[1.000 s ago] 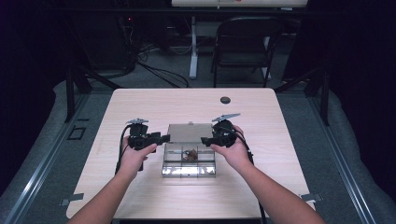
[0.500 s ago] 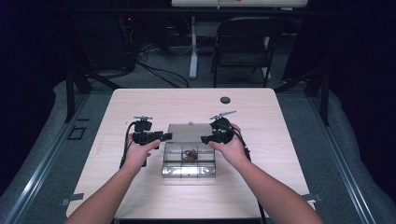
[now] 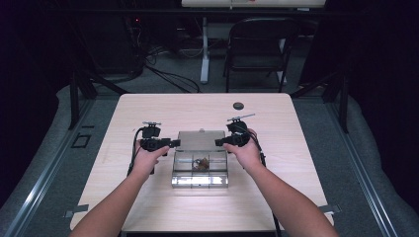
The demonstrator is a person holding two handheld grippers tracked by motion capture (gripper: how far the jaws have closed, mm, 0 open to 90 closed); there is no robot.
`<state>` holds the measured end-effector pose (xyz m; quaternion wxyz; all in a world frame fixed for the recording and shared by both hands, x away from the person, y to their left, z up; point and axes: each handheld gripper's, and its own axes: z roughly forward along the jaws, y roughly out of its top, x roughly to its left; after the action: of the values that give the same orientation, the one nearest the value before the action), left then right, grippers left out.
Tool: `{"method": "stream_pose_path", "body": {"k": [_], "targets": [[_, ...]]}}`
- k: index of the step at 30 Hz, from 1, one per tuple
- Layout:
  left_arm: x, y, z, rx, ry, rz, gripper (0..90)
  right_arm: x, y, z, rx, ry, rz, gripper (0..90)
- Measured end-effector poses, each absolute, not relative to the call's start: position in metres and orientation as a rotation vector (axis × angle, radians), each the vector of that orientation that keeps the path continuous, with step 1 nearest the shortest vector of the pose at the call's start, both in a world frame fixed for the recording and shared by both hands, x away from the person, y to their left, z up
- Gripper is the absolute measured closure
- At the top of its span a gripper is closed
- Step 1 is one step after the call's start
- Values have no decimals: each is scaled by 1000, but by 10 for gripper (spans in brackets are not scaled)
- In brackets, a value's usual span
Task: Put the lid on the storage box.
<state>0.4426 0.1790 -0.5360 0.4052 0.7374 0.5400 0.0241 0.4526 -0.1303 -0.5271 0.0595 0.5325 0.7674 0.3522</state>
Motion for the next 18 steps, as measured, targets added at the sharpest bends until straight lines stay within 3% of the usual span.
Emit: {"method": "stream_pose_path", "body": {"k": [18], "targets": [[452,167,-541,1890,1377,33,448,459,-131,-533,1635,2346,1074,401]]}}
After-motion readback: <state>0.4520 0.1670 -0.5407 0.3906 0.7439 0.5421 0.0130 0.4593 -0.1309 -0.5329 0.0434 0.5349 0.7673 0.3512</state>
